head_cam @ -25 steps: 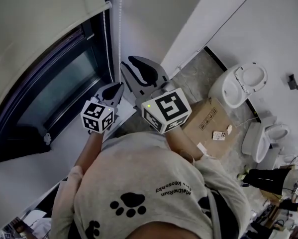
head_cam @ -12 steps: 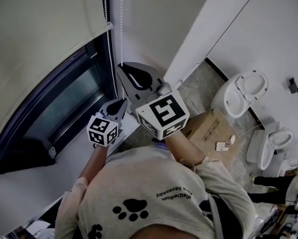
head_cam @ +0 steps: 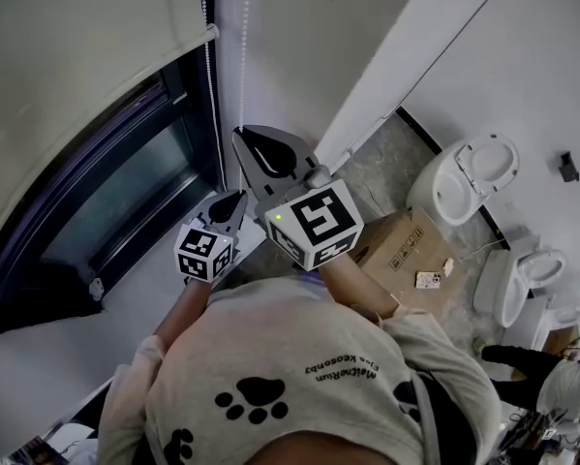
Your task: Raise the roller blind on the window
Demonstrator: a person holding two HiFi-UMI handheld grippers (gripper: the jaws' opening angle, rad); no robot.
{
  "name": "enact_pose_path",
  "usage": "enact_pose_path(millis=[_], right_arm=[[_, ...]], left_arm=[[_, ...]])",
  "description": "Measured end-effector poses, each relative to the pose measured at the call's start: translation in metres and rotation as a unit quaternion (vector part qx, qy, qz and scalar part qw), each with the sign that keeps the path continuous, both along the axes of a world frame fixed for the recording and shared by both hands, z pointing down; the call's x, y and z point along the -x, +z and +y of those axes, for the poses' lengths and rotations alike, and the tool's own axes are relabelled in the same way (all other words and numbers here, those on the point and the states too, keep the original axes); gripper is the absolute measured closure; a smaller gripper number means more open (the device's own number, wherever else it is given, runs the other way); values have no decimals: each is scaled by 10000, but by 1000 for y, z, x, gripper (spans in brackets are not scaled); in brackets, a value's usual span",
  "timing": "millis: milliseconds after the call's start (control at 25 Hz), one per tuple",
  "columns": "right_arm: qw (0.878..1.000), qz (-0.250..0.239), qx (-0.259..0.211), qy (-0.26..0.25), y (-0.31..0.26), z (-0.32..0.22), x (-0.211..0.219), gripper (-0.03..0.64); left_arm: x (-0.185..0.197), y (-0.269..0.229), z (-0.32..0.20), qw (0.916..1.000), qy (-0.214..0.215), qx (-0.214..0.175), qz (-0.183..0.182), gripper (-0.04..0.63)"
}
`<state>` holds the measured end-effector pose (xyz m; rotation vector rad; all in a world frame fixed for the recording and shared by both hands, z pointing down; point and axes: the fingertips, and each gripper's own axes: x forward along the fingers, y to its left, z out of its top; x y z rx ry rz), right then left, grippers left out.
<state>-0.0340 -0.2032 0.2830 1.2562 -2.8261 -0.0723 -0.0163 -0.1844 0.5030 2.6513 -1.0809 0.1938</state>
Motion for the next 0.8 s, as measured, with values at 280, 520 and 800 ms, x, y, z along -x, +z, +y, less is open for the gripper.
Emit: enact_pose_path(millis=[280, 520, 800], right_arm=[[9998, 106, 63, 131, 29, 5, -4, 607], [9991, 211, 337, 144, 65, 7, -2, 607], [9987, 200, 443, 148, 90, 14, 1, 607]], left_arm=[[-2, 29, 7, 9997, -27, 154, -160, 588], [2, 64, 13, 9985, -53, 416, -351, 588], [5, 90, 20, 9970, -48, 569, -526, 588]])
